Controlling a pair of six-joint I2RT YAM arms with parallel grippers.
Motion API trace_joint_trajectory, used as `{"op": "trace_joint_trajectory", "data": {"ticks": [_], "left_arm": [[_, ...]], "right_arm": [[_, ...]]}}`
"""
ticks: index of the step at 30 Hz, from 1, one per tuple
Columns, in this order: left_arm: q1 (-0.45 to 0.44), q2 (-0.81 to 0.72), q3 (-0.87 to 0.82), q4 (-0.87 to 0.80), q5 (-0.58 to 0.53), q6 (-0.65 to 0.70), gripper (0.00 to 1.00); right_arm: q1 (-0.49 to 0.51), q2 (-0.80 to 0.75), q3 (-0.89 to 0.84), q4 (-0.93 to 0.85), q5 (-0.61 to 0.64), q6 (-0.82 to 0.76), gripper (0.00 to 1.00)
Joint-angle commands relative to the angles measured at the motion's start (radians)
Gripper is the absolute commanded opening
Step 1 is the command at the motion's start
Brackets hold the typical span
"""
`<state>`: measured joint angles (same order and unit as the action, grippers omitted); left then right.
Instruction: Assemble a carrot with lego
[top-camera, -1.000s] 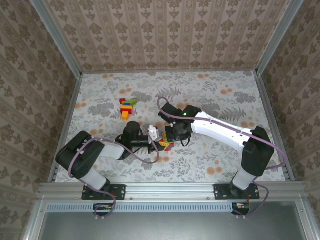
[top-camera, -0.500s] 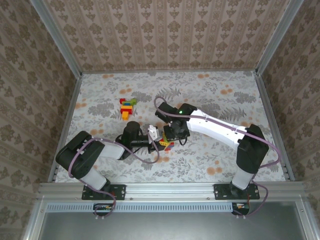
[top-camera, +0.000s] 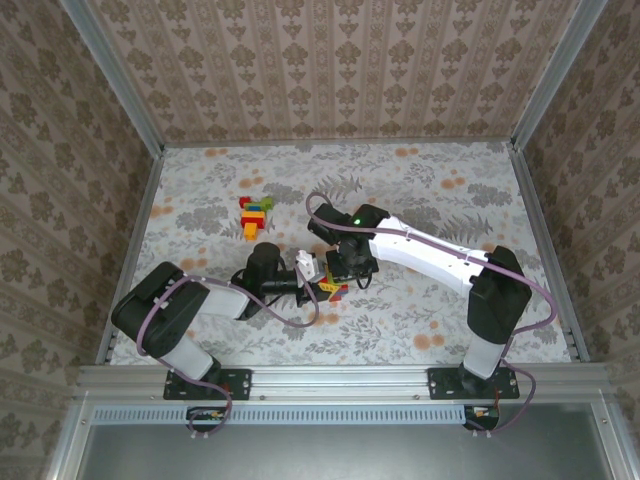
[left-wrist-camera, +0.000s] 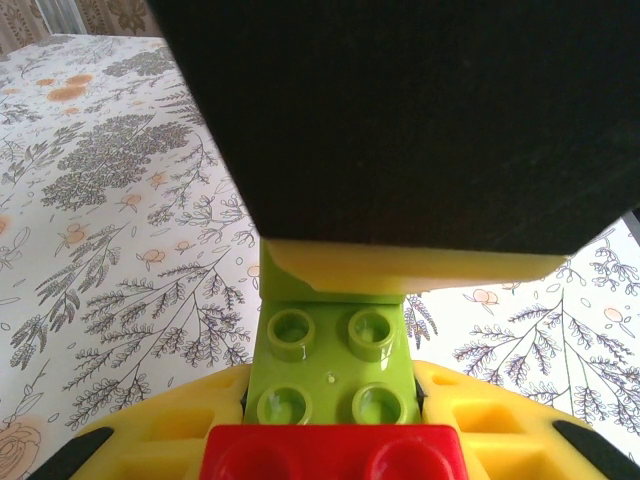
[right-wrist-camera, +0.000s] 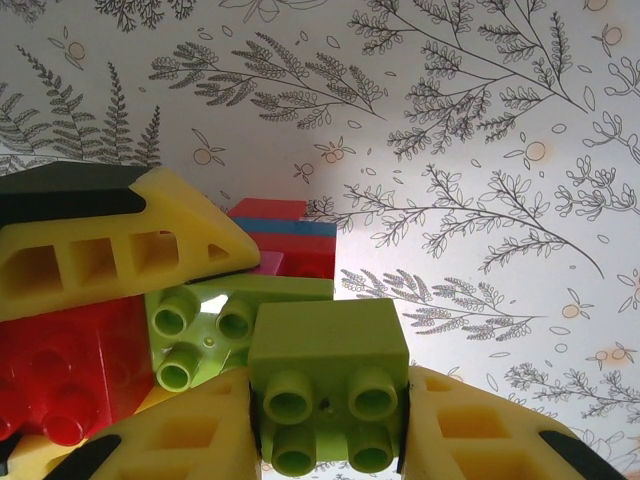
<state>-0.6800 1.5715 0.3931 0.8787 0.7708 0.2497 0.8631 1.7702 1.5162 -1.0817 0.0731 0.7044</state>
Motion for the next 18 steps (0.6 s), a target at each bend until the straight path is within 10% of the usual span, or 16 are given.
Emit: {"op": "trace_joint_trajectory", "data": {"ticks": [1, 18], "left_arm": [[-0.005, 0.036, 0.000, -0.066, -0.029, 0.044, 0.23], [-0.019, 0.033, 0.006, -0.087, -0.047, 0.057, 0.23]], "right_arm": [[0.001, 0.124, -0.043, -0.012, -0.018, 0.015, 0.26], [0.000, 0.208, 0.009, -0.018, -0.042, 0.006, 0.27]]}}
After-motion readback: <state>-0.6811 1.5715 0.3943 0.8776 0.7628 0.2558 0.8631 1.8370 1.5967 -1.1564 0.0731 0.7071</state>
